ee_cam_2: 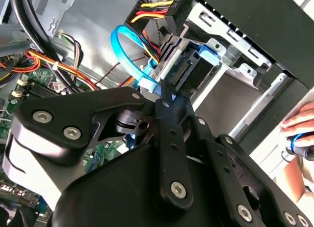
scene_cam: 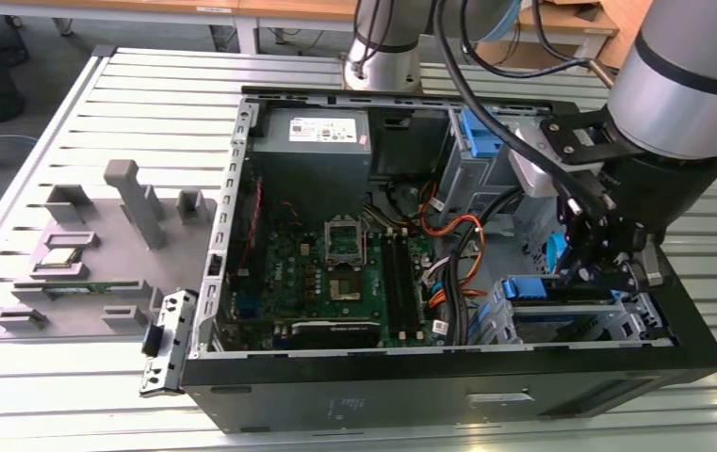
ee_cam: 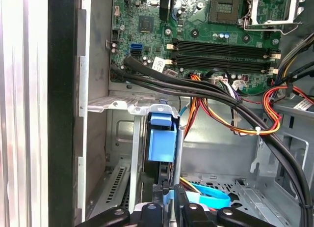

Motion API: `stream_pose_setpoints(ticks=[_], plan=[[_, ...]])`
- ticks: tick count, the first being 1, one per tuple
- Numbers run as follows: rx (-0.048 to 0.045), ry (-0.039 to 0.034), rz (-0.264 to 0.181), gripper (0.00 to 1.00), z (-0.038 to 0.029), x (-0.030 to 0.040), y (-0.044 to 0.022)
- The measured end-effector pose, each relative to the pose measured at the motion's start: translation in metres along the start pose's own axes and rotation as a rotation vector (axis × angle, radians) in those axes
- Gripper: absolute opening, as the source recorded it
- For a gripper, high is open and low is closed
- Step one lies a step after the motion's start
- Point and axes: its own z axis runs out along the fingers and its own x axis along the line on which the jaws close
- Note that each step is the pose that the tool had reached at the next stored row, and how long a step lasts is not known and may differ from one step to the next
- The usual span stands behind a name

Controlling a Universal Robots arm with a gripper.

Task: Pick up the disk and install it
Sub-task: 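Insert the first disk wire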

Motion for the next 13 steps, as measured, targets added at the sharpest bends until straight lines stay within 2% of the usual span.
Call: stream_pose_setpoints(ticks=[4,10,13], plan=[[0.0000,-0.0001,0.000,0.23,-0.0074,0.0000,-0.0012],[0.0000,0.0001,0.000,0.23,-0.0235,0.0001,-0.0038],[0.0001,-0.0002,0.000,0.23,-0.0262,0.0001,-0.0042]])
